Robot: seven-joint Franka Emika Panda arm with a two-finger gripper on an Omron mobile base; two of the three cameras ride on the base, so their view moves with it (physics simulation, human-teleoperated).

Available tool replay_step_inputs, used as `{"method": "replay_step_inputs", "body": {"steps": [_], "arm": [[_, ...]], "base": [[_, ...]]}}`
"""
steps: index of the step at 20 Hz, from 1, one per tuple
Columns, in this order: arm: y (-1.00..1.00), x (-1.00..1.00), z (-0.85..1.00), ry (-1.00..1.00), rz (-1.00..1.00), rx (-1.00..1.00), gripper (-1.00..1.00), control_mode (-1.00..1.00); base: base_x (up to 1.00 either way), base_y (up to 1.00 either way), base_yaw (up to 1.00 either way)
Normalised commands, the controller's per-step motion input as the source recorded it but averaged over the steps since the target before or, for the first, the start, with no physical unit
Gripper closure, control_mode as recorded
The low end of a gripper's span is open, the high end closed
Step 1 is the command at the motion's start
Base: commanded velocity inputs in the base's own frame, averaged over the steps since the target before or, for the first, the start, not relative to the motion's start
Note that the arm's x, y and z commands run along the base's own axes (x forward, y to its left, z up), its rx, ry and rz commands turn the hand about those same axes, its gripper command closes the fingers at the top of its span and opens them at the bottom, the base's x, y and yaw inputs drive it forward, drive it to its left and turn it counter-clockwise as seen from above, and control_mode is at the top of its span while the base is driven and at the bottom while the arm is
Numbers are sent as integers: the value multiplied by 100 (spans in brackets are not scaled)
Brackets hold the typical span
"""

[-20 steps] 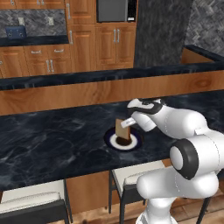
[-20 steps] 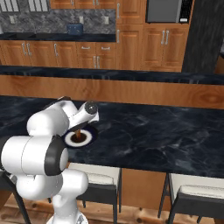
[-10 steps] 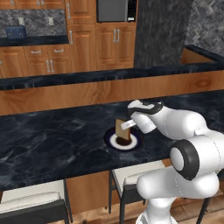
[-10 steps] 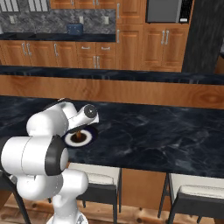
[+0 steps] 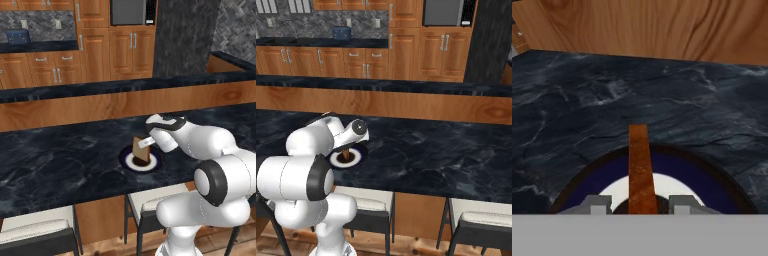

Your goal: Start the toaster. Once the lever pops up, take the bread to the plate on the dining counter.

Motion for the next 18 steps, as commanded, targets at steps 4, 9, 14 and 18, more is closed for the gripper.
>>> {"method": "replay_step_inputs", "body": {"steps": [4, 9, 14, 18], "arm": [[0, 0, 0, 0, 0, 0, -100, -100], [0, 0, 0, 0, 0, 0, -100, -100], [0, 0, 4, 0, 0, 0, -100, -100], [0, 0, 22, 0, 0, 0, -100, -100]], "base": [[0, 0, 0], [0, 0, 0], [0, 0, 0], [0, 0, 0]]}}
